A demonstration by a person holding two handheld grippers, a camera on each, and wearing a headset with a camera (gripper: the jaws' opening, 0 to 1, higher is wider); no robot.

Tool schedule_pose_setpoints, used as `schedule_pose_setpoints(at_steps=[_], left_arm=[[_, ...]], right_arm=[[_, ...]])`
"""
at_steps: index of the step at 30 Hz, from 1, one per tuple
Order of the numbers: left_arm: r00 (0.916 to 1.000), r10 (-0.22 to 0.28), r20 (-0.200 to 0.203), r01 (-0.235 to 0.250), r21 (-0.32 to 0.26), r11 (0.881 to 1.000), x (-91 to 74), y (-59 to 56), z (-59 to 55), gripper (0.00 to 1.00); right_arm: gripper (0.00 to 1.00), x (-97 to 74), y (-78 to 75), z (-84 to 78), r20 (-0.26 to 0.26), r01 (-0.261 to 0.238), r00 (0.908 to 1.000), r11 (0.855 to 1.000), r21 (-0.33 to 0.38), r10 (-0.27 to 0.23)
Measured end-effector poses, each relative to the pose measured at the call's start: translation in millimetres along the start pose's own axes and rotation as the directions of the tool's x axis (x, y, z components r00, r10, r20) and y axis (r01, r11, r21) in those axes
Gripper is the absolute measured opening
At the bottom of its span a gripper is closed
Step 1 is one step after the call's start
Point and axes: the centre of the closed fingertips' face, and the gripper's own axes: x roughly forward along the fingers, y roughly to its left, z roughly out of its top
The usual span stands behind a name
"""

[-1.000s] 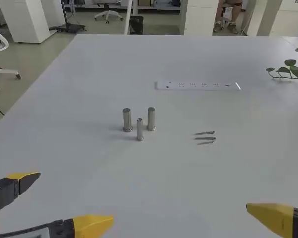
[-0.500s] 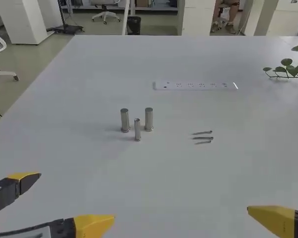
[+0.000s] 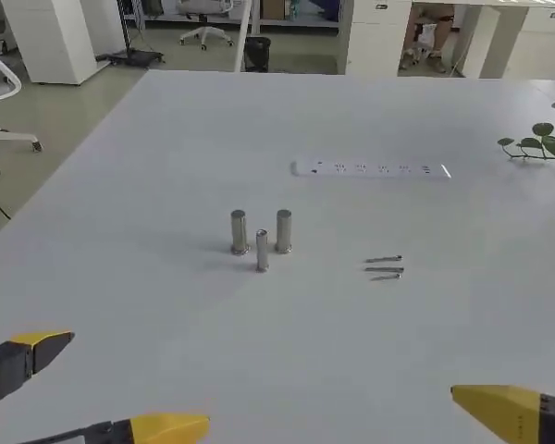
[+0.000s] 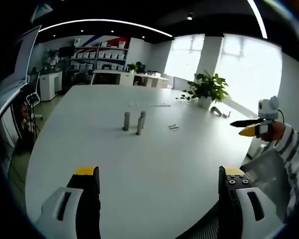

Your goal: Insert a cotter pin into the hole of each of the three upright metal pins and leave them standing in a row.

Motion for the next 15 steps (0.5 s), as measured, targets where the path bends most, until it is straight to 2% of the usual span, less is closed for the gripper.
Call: schedule_pose_setpoints(at_steps=[7,12,15], left_arm=[[0.9991,-0.012,-0.04,0.012,0.016,1.0,4.4,-2.1,-6.0,0.99],[0.9994,-0.011,-0.033,0.012,0.02,1.0,5.3,-0.8,-2.6,0.99],[0.9994,-0.007,-0.034,0.008,0.024,1.0,5.0,0.5,-1.8,0.99]], right_arm=[[0.99,2.6,-2.2,-2.1,-0.015,0.019,0.9997,1.0,-0.018,-0.019],[0.99,4.1,-0.4,-5.9,-0.026,0.013,0.9996,1.0,0.003,-0.013],[0.99,4.3,1.4,-5.6,-0.018,0.001,0.9998,1.0,-0.018,-0.001]])
